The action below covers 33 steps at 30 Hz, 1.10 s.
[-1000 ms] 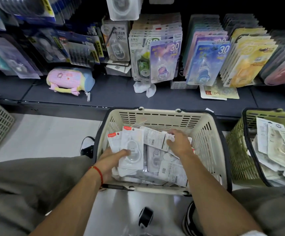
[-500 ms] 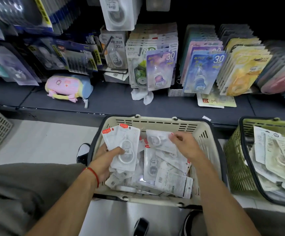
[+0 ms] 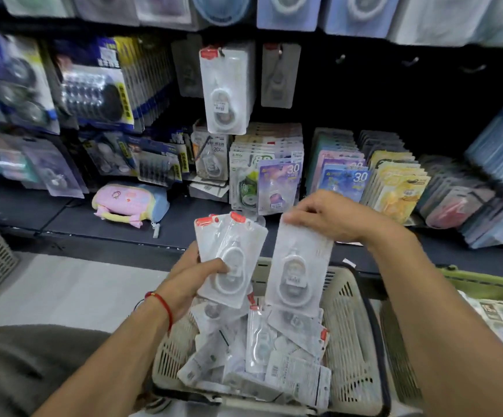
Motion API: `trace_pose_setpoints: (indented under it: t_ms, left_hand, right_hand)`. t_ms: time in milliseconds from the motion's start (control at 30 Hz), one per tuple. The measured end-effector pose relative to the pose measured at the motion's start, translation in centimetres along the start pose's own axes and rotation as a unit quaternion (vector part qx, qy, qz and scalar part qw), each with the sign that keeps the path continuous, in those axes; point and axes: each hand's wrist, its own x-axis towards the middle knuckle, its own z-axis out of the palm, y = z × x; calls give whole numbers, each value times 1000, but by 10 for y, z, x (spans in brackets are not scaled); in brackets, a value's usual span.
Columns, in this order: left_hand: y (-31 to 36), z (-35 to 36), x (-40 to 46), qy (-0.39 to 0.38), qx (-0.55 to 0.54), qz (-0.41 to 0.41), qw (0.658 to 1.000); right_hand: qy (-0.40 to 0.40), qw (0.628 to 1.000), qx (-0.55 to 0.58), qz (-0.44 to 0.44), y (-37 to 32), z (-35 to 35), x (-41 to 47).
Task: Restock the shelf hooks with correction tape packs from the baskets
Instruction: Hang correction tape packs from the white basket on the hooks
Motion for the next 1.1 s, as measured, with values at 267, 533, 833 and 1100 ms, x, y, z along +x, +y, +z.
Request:
trace_pose_setpoints:
  t_ms: [267, 533, 833, 1100]
  left_hand:
    - [72, 33, 10, -137, -1, 96, 986]
    - [124, 40, 38, -98, 17, 114, 989]
    - [155, 48, 76, -60, -114, 211, 969]
    - [152, 42, 87, 84, -112, 267, 953]
  right_hand:
    - [229, 965, 129, 16, -23, 3, 38]
    - [403, 875, 266, 32, -33, -15, 60]
    - [302, 866, 399, 11, -35, 6, 67]
    - [384, 835, 394, -13, -27, -17, 85]
